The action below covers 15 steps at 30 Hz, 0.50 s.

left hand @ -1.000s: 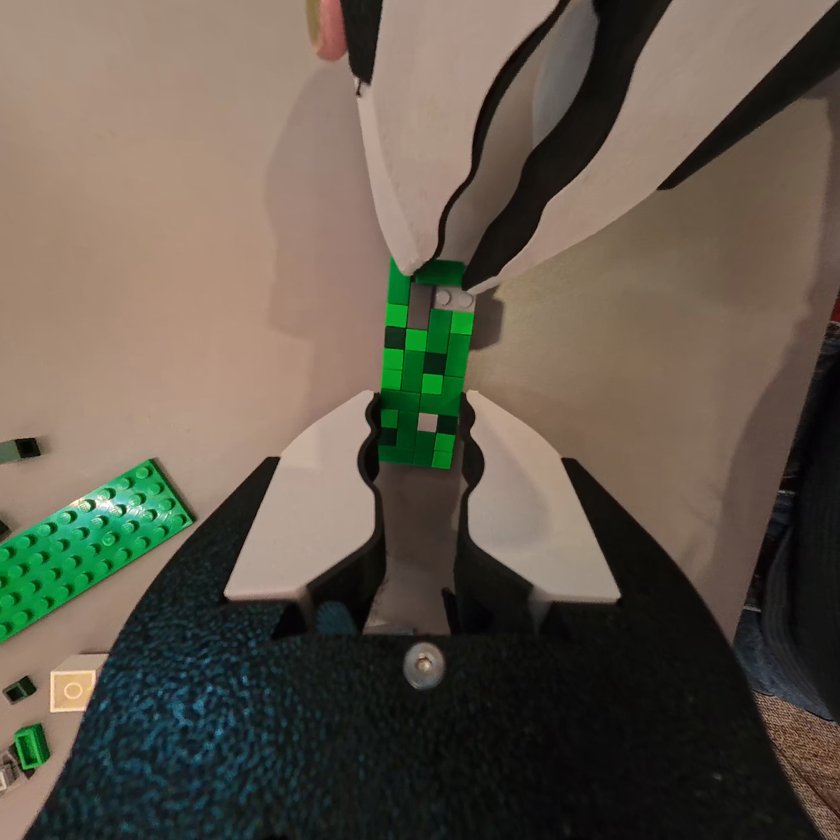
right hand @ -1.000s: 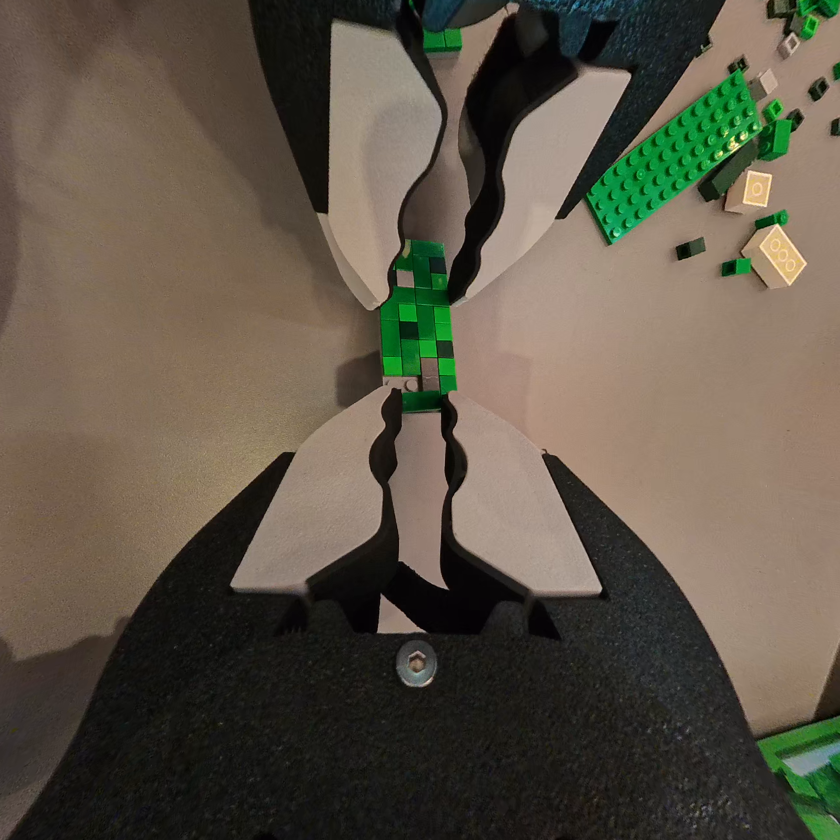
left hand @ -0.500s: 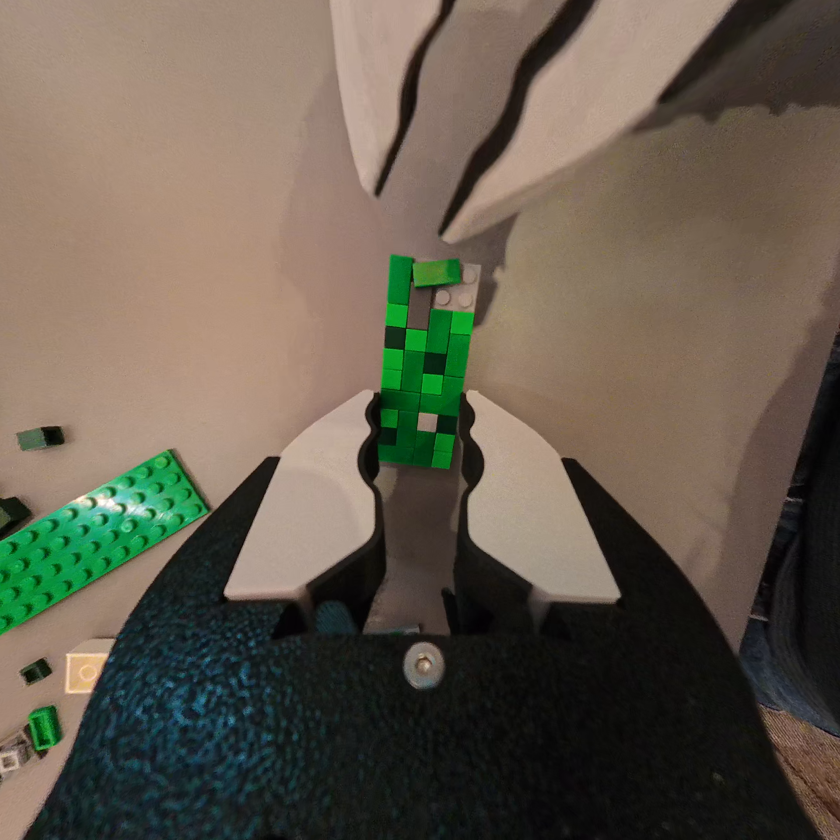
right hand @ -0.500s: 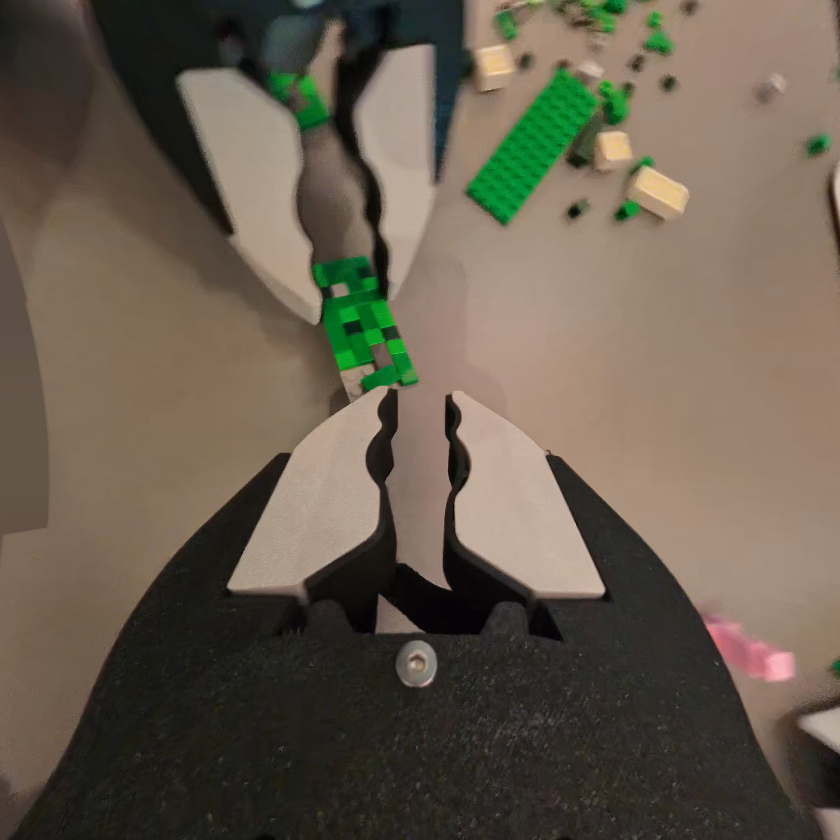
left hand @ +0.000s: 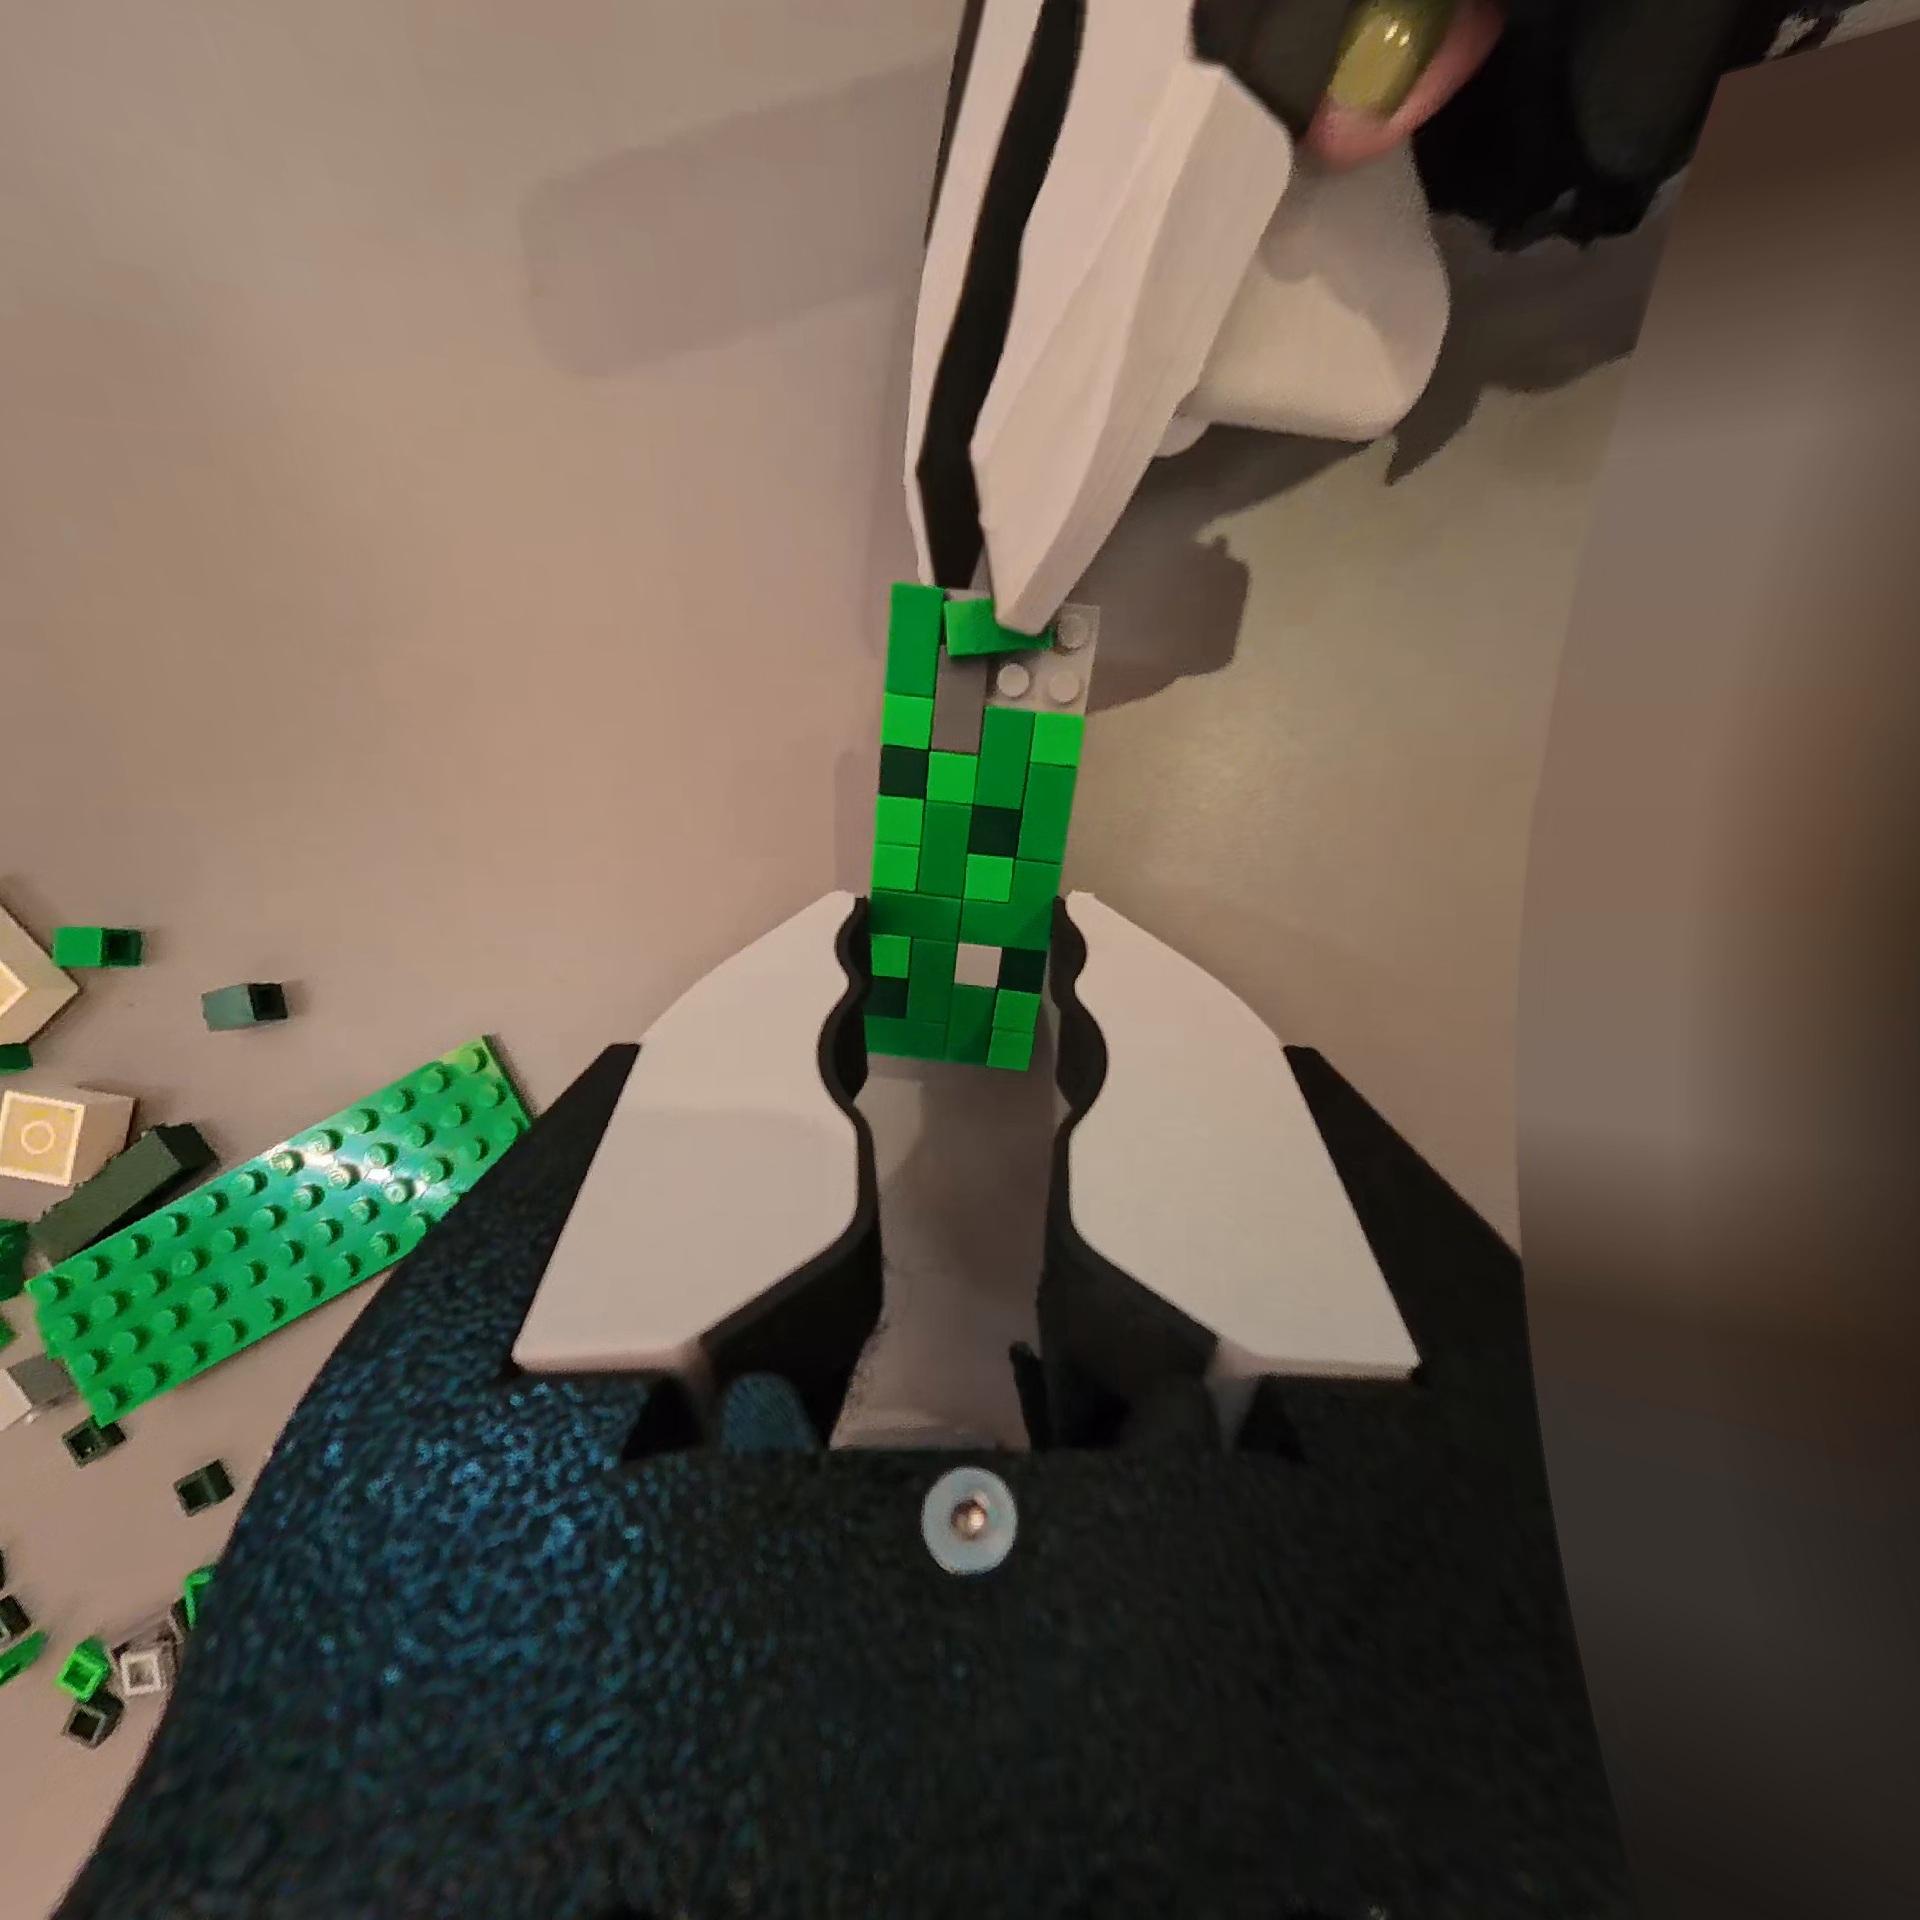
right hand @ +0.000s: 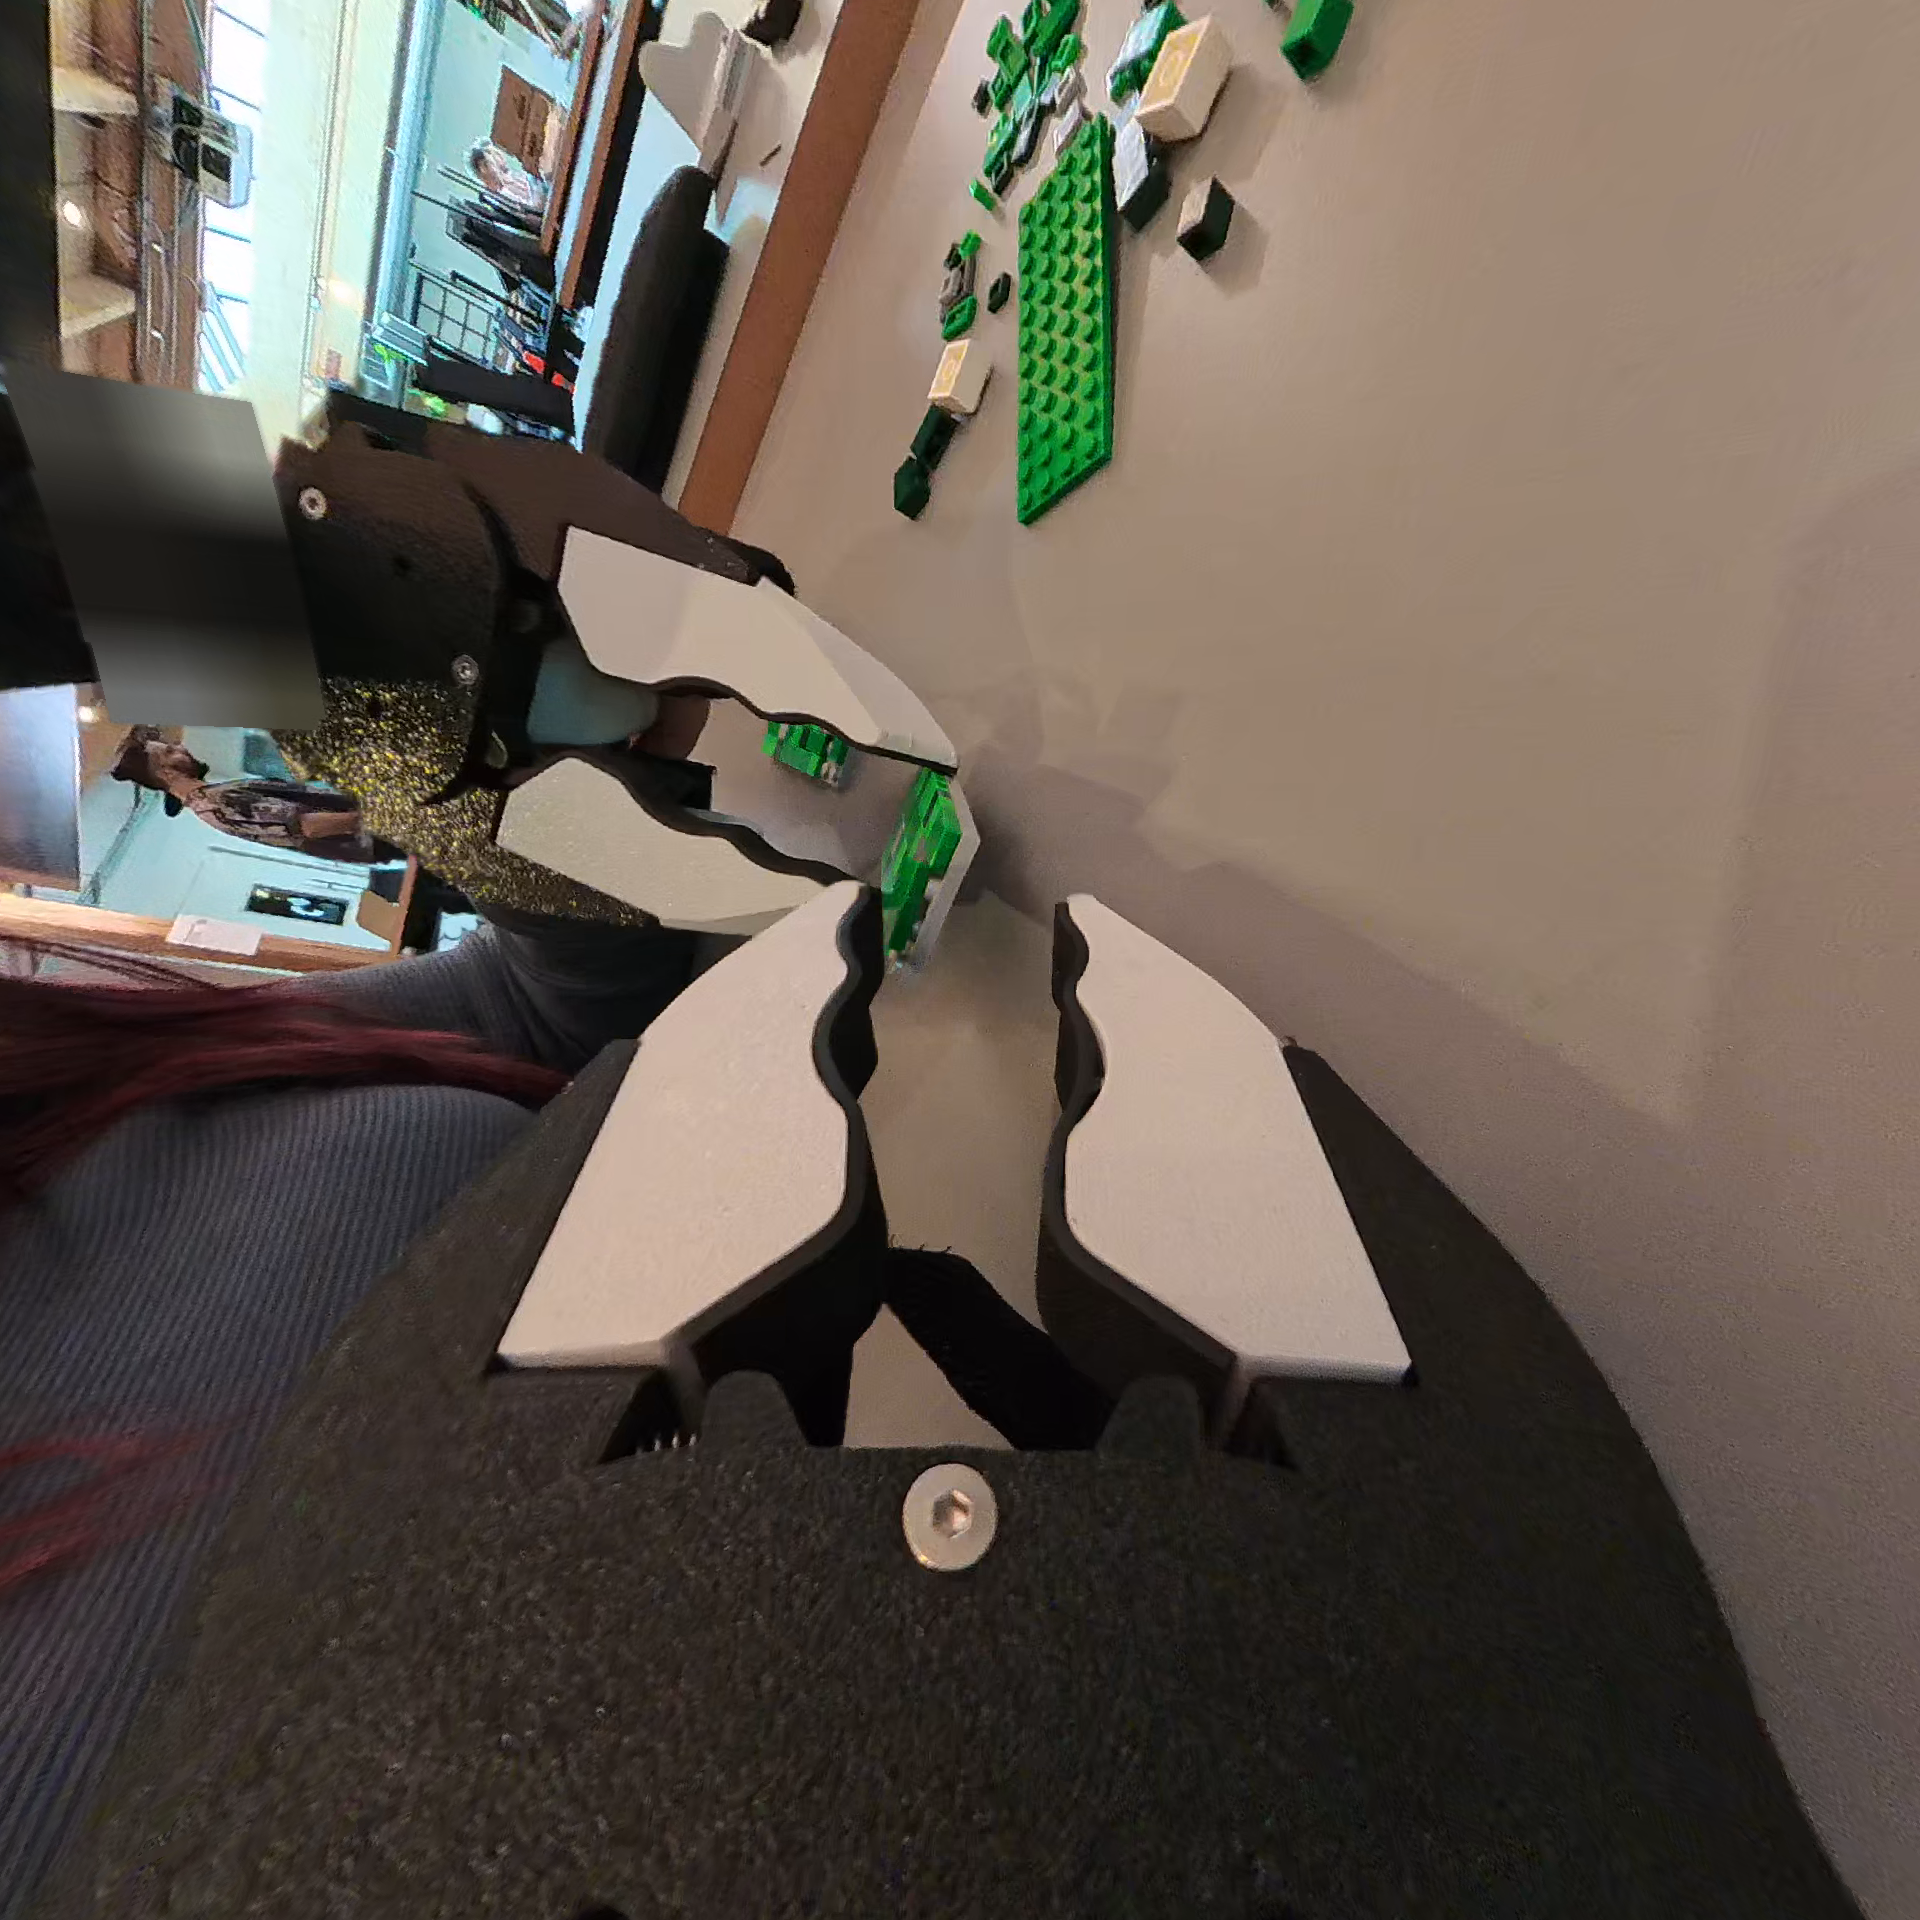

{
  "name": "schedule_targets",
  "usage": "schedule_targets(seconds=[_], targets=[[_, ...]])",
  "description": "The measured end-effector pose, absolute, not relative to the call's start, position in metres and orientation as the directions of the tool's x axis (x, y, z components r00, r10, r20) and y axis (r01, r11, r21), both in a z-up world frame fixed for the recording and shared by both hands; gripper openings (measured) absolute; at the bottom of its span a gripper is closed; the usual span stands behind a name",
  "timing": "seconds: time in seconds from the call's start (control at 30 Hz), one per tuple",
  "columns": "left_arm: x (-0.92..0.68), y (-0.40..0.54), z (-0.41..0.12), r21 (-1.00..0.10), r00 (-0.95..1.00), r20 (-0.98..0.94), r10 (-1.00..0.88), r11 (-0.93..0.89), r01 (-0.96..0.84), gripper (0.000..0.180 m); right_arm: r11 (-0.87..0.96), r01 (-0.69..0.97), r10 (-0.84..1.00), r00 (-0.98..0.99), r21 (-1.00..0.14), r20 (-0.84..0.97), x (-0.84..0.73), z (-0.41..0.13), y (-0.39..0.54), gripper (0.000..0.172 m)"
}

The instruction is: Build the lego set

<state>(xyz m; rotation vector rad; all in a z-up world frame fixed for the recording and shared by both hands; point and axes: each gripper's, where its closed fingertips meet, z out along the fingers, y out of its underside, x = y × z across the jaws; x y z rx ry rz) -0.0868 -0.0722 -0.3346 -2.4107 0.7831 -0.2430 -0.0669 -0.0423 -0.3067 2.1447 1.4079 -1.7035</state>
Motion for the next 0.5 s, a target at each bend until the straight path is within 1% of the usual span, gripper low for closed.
schedule_targets(seconds=[0.2, 0.27, 0.3, 0.37, 0.5], targets=[[-0.084, -0.073, -0.337, -0.575, 0.809, -0.012, -0.588, -0.658, -0.487, 0.032, -0.599, 0.666, 0.560, -0.049, -0.445, -0.827, -0.070, -0.305, -0.047, 0.021], [-0.084, -0.073, -0.336, -0.580, 0.811, -0.015, -0.584, -0.656, -0.483, 0.032, -0.602, 0.663, 0.553, -0.056, -0.445, -0.831, -0.071, -0.304, -0.049, 0.012], [-0.085, -0.072, -0.336, -0.582, 0.814, -0.017, -0.580, -0.656, -0.480, 0.032, -0.608, 0.655, 0.549, -0.061, -0.449, -0.834, -0.072, -0.302, -0.049, 0.012], [-0.085, -0.071, -0.333, -0.596, 0.820, -0.018, -0.572, -0.652, -0.468, 0.032, -0.626, 0.623, 0.550, -0.073, -0.468, -0.832, -0.074, -0.299, -0.047, 0.010], [-0.086, -0.065, -0.324, -0.646, 0.834, -0.038, -0.551, -0.623, -0.441, 0.032, -0.649, 0.529, 0.586, -0.109, -0.546, -0.803, -0.078, -0.288, -0.041, 0.009]])
